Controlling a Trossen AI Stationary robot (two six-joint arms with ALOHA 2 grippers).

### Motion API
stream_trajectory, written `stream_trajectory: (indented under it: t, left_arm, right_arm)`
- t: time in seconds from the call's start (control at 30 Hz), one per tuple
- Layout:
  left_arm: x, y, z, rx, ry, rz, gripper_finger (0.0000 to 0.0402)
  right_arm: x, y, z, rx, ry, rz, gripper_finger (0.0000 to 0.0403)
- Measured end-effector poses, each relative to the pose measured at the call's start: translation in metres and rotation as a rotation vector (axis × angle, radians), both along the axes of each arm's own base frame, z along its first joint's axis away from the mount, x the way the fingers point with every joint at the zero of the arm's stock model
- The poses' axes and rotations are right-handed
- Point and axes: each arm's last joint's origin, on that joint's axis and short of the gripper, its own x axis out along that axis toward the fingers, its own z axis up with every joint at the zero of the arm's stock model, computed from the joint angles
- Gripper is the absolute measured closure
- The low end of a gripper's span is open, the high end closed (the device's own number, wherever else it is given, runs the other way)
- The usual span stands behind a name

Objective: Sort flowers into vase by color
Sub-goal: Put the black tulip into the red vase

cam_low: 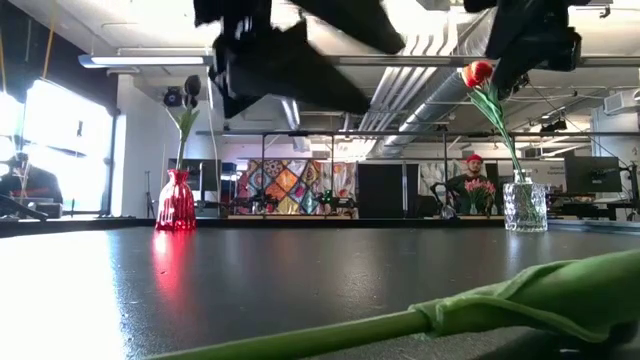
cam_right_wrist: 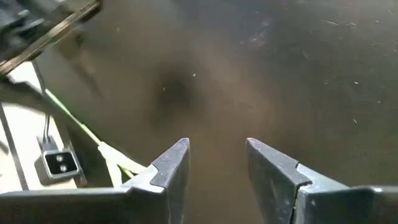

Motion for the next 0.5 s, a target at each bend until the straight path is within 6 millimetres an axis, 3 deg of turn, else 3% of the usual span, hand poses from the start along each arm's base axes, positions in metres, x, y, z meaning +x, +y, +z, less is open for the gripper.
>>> stream_trajectory:
  t: [0.27,0.5]
  left_arm:
    - [0.004,-0.002,-0.014,-0.012,0.023,0.005,0.0229]
    - [0.021,-0.028,-0.021,-0.030,0.021,-0.023,0.0229]
  right_arm:
    - [-0.004,0.010,0.001,-0.093,-0.026,0.087,0.0258]
    - [-0.004,0.009,0.001,-0.127,-0.029,0.143,0.0258]
